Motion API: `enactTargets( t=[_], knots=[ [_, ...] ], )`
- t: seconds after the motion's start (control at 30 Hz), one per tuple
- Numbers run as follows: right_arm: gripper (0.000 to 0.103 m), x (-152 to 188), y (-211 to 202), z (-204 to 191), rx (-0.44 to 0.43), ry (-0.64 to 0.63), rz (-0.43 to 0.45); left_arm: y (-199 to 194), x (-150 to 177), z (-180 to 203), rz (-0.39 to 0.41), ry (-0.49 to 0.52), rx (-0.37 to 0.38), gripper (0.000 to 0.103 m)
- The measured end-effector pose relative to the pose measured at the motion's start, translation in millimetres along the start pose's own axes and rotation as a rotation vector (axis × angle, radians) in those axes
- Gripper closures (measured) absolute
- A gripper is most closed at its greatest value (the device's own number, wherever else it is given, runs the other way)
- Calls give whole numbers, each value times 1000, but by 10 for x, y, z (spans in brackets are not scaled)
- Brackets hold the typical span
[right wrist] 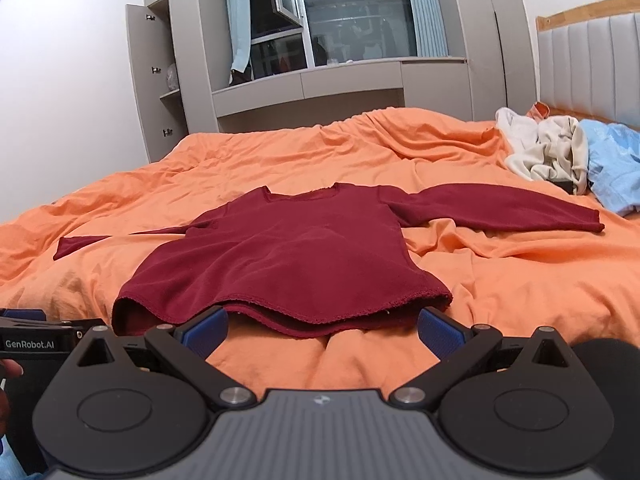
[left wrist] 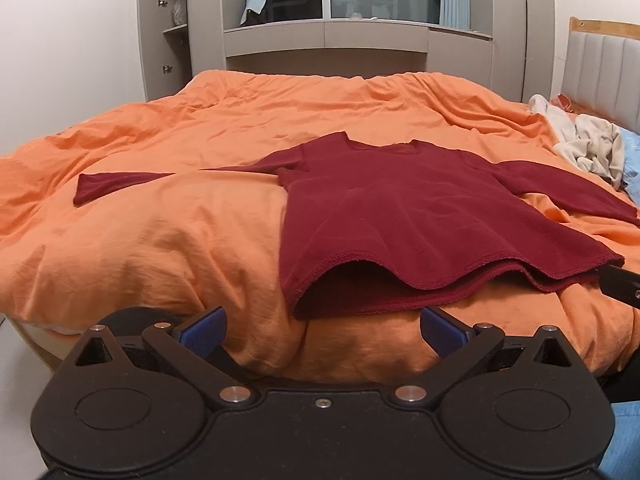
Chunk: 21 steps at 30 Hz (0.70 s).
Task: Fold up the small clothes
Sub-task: 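Move the right tool to a sleeve cuff and close on it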
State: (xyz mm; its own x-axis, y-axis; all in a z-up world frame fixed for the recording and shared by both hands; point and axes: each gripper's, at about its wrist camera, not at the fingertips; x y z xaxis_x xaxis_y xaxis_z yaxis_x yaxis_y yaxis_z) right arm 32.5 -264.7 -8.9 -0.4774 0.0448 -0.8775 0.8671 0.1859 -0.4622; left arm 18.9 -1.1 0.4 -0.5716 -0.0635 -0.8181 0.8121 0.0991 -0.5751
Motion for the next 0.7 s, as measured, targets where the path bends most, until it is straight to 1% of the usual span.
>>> enactTargets(
  t=[0.1,0.23,0.4,0.57,0.63,0.7],
  knots=[
    [0,-132,-16,-13,19,-4,-20,-43,-75,11,-5,0,-29,0],
    [0,-313,-25,-56,30,-19,-35,-105,-239,0,-25,-28,-69,0],
    [0,-536,46,-5,1,-3,0,-108,-465,-2,-32,-30,-92,0],
    [0,-784,338,138,35,2,20,30,-749,47,-24,-2,-121,0],
    [0,-910,510,233,70,11,22,150,-885,73,-23,9,-116,0],
    [0,-1063,690,423,106,50,48,303,-1045,94,-23,11,-97,0]
  ],
)
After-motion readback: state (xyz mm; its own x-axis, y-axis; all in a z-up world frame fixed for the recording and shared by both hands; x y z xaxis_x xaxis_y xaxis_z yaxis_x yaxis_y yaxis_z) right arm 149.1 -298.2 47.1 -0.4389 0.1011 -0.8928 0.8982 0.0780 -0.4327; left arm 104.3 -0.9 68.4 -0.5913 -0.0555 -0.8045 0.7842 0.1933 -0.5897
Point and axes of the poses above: each gripper's, at about its wrist camera, not at the fingertips, and y roughly the way its jaws point, z to its right, x to its underside, and after that the axes turned 3 degrees about -y, right-handed
